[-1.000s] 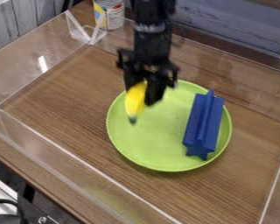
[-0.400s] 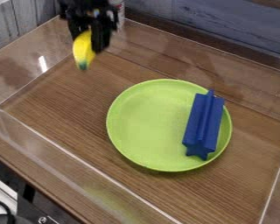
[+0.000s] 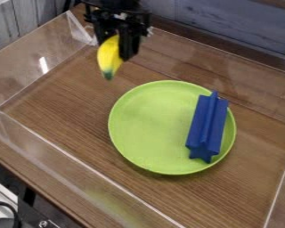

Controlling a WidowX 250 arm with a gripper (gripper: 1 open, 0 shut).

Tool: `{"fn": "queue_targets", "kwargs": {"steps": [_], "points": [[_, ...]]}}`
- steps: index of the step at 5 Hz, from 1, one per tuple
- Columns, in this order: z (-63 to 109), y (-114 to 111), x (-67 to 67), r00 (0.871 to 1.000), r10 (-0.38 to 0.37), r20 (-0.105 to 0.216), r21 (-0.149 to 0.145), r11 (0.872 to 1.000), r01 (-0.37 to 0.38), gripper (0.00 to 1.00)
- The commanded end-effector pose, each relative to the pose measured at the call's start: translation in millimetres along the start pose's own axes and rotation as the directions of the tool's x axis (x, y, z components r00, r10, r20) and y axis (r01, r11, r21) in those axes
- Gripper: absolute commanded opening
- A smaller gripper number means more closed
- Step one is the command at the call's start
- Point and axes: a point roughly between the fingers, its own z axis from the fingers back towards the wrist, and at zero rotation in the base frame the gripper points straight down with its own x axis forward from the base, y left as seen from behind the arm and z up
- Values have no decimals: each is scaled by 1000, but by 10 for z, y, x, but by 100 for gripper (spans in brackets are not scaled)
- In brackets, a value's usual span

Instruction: Remove the banana from inside the green plate and put it on the table

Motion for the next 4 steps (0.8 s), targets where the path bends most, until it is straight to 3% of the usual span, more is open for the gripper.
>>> {"fn": "queue_targets", "kwargs": {"steps": [1, 2, 4], "points": [[73, -165, 33, 998, -41, 51, 13, 999, 41, 0], [24, -337, 30, 995, -90, 52, 9, 996, 90, 0], [100, 538, -24, 997, -24, 70, 70, 997, 19, 0]]}}
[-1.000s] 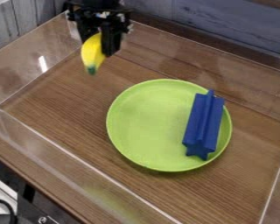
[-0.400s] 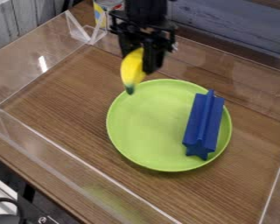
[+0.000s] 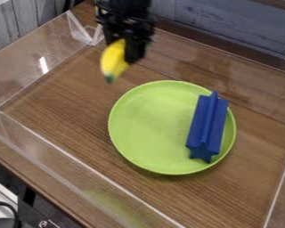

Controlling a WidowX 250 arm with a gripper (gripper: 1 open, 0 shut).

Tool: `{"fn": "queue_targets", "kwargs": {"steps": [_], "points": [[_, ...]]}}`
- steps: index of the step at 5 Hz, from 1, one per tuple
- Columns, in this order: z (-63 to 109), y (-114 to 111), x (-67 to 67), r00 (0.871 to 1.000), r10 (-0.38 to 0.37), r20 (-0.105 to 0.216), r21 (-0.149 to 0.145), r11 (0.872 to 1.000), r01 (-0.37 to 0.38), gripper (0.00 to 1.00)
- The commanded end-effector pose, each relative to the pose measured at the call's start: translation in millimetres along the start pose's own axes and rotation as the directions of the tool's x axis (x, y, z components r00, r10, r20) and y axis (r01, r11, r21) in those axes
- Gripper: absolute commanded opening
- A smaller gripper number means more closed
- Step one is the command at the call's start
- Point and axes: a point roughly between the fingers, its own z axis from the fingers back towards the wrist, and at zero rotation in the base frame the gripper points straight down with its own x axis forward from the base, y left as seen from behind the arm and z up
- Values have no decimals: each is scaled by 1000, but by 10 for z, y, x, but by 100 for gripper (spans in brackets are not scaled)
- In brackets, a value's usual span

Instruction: Remove the banana from inside the green plate and put it on the table

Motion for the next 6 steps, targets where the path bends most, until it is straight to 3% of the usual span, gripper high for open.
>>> {"fn": "queue_targets", "kwargs": {"steps": [1, 4, 6], "points": [[139, 488, 46, 998, 31, 54, 47, 998, -33, 0], [-20, -423, 225, 989, -137, 58, -13, 990, 138, 0], [-142, -658, 372, 977, -201, 63, -18, 979, 203, 0]]}}
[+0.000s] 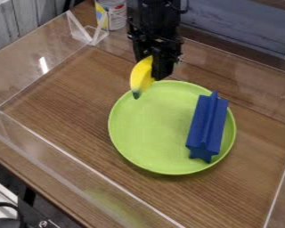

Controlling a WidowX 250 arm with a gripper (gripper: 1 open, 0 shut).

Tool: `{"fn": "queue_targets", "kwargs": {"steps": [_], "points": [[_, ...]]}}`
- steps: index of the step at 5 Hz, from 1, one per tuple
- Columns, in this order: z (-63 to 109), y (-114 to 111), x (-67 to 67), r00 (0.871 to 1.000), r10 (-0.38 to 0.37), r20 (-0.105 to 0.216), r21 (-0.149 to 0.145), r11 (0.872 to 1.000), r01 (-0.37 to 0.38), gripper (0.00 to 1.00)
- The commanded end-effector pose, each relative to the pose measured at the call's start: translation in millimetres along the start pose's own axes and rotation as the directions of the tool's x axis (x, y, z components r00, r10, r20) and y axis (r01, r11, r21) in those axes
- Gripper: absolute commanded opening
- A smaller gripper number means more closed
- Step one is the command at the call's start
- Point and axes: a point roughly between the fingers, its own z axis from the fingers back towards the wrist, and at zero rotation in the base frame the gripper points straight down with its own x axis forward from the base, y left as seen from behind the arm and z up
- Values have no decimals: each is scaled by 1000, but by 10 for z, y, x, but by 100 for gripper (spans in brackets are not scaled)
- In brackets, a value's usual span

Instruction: Remove the banana from inside the green plate and put it on the table

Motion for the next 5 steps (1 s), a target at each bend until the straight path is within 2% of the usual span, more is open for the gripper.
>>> {"fn": "queue_targets", "kwargs": {"steps": [1, 2, 3, 4, 5], "points": [[93, 362, -85, 997, 63, 43, 34, 997, -65, 0], [54, 763, -310, 991, 126, 49, 45, 991, -128, 0], [-64, 1049, -431, 986, 157, 47, 52, 986, -160, 0], [-253, 1138, -504, 985, 169, 25, 46, 984, -170, 0], [-438, 1157, -489, 986, 164, 6, 35, 986, -164, 0]]}}
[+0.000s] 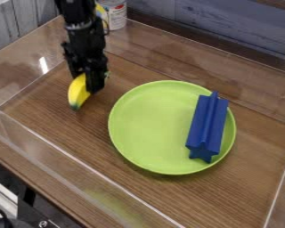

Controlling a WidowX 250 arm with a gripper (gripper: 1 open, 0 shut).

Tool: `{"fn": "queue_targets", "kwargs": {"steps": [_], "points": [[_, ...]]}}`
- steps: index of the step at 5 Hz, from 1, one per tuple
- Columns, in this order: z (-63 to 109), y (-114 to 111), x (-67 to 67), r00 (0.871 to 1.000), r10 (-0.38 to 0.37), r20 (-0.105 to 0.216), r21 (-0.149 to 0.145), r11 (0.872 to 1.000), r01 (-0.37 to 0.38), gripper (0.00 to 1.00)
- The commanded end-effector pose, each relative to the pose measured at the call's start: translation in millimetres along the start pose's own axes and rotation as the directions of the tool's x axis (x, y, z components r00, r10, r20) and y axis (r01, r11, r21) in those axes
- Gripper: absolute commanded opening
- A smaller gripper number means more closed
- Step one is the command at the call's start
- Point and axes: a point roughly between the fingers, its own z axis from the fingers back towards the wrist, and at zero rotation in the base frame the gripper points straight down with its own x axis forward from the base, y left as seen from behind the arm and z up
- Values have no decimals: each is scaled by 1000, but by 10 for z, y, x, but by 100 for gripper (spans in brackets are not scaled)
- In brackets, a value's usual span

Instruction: Remove the banana from inside the green plate and put it on the table

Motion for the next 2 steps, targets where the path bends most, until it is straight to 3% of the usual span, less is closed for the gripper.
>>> {"fn": "queue_targets", "kwargs": {"steps": [1, 2], "points": [[43, 41, 62, 1000, -3, 24, 21, 1000, 2, 0], [24, 34, 76, 1000, 1, 24, 16, 1000, -1, 0]]}}
